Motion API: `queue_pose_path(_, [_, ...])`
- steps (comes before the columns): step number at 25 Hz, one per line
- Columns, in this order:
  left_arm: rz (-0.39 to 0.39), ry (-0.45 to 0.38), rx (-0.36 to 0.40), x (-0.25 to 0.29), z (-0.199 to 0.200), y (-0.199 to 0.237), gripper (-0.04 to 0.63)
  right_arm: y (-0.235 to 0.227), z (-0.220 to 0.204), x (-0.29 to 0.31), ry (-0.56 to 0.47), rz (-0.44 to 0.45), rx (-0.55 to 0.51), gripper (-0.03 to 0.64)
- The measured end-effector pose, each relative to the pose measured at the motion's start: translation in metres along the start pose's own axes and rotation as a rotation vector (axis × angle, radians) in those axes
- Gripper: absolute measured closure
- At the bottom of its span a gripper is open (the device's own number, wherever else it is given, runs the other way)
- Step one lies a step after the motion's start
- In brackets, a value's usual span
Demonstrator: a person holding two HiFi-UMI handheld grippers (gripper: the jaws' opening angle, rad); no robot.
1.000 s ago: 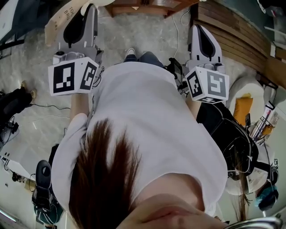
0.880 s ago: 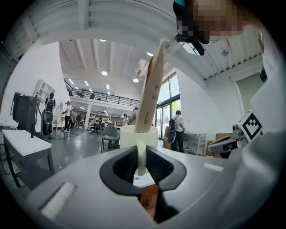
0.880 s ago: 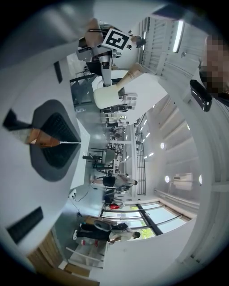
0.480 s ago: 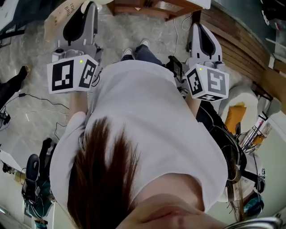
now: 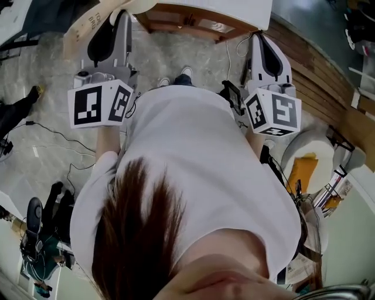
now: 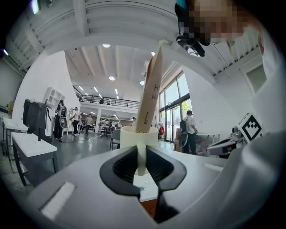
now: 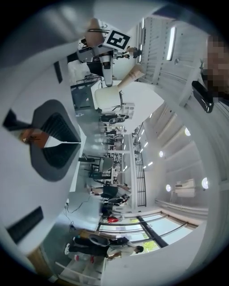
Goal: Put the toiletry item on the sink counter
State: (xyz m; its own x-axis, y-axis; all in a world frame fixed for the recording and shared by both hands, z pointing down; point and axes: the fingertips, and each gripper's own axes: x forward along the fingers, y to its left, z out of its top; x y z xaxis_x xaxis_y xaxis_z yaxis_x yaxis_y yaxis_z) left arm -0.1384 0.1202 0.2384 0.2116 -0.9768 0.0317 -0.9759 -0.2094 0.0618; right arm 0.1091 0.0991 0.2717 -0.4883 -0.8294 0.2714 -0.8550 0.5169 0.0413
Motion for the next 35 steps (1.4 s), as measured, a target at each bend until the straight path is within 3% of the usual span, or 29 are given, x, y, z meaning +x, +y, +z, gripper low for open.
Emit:
queue_pose_path(9, [0.023, -0.027, -0.001, 0.030, -0.003, -0.022, 0.546, -0.028, -0.012, 0.010, -0.001, 0.046, 0.005, 0.606])
queue_pose_path(21, [-0.039, -0.032, 0.023, 0.067, 0.005, -0.028, 0.546, -0.055, -0.019, 0.017, 0.006, -0.024, 0.050, 0.606])
queue_pose_path(35, [-0.098, -0.037, 0.037, 0.147, 0.026, 0.028, 0.546, -0.071, 0.020, 0.089, -0.004, -0.100, 0.050, 0.606])
